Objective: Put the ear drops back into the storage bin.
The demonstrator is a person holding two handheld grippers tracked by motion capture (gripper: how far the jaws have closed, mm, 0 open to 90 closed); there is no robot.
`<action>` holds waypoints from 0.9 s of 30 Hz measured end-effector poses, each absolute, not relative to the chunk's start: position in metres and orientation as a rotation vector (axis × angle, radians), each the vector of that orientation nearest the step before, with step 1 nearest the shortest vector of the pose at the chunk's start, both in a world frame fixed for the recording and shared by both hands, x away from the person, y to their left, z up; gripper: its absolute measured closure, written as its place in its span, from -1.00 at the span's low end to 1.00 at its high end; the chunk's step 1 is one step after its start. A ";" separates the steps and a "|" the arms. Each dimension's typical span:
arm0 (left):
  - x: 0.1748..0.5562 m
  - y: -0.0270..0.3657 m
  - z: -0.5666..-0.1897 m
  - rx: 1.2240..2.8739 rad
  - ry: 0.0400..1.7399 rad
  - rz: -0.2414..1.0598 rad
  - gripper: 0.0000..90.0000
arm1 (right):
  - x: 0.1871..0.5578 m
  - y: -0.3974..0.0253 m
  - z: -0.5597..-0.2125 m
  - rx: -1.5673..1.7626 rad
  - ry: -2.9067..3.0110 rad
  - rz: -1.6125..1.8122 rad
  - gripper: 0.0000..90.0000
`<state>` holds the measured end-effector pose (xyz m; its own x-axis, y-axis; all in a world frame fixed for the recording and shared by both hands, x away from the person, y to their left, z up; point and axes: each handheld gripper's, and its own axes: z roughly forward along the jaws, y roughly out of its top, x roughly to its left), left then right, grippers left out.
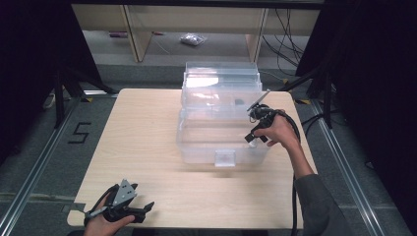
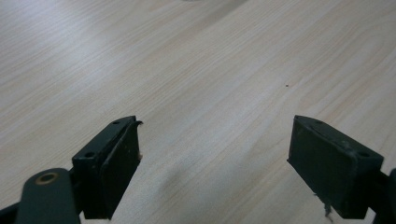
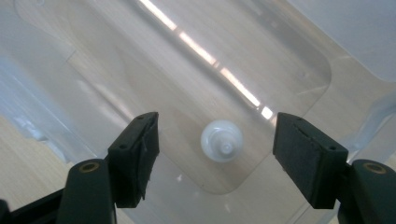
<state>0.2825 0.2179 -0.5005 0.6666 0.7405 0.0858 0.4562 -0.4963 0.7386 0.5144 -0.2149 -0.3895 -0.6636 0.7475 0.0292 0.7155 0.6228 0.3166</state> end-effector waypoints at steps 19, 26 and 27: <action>0.283 0.218 -0.501 2.177 0.918 0.519 -0.64 | 0.500 -0.215 -0.379 1.213 2.694 0.544 -0.40; 0.283 0.219 -0.500 2.198 0.905 0.520 -0.65 | 0.492 -0.217 -0.373 1.207 2.681 0.582 -0.41; 0.283 0.219 -0.500 2.198 0.905 0.520 -0.64 | 0.492 -0.218 -0.373 1.203 2.678 0.593 -0.41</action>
